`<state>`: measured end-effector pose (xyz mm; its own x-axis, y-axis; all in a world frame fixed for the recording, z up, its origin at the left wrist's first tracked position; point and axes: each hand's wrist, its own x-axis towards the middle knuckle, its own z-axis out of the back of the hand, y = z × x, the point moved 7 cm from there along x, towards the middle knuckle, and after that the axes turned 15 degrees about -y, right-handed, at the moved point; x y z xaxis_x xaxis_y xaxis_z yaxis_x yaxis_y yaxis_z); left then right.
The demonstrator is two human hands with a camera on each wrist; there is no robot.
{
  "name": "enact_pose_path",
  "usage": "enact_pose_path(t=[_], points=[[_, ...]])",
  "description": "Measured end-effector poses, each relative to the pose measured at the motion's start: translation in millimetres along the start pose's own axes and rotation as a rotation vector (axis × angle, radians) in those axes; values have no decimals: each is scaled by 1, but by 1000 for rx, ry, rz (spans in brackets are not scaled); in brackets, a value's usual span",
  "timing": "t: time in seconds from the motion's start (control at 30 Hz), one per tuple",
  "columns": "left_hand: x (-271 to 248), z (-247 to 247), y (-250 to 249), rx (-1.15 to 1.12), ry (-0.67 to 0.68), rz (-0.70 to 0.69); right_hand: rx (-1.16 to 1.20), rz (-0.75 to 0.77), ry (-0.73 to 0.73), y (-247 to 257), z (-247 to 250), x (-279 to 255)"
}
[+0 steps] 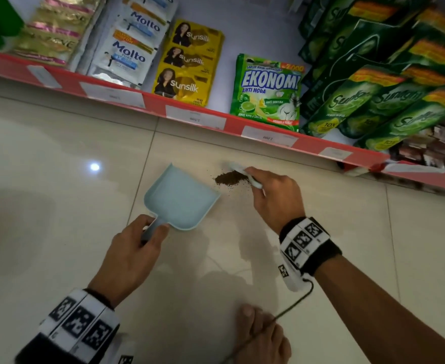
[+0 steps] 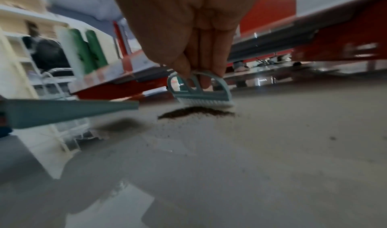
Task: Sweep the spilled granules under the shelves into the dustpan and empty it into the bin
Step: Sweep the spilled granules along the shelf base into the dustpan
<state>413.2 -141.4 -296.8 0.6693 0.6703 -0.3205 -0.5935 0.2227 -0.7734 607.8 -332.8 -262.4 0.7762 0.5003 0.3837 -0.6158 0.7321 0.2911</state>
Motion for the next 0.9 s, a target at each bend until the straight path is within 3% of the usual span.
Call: enact_pose_path(t=[0.17,0.27,0.43,0.63,0.7,0.8,0.9], points=[[-8,4,2,27,-6,33,-72,-42,-197,-26,21,16],[-9,7,2,21,-11,34,-121,-110,-127,-36,4,29],[-8,11,-1,6,-28,17,81,137,63,3,-14,10],[-9,3,1,-20,-6,-14,26,128,-103,5,0,33],[-12,2,3,1,12,-9,12,120,-13,12,-15,40],[-9,9,9,-3,7,-11,9,170,240,17,-37,30],[-16,13,9,-12,2,-26,121,252,214,21,-18,21]])
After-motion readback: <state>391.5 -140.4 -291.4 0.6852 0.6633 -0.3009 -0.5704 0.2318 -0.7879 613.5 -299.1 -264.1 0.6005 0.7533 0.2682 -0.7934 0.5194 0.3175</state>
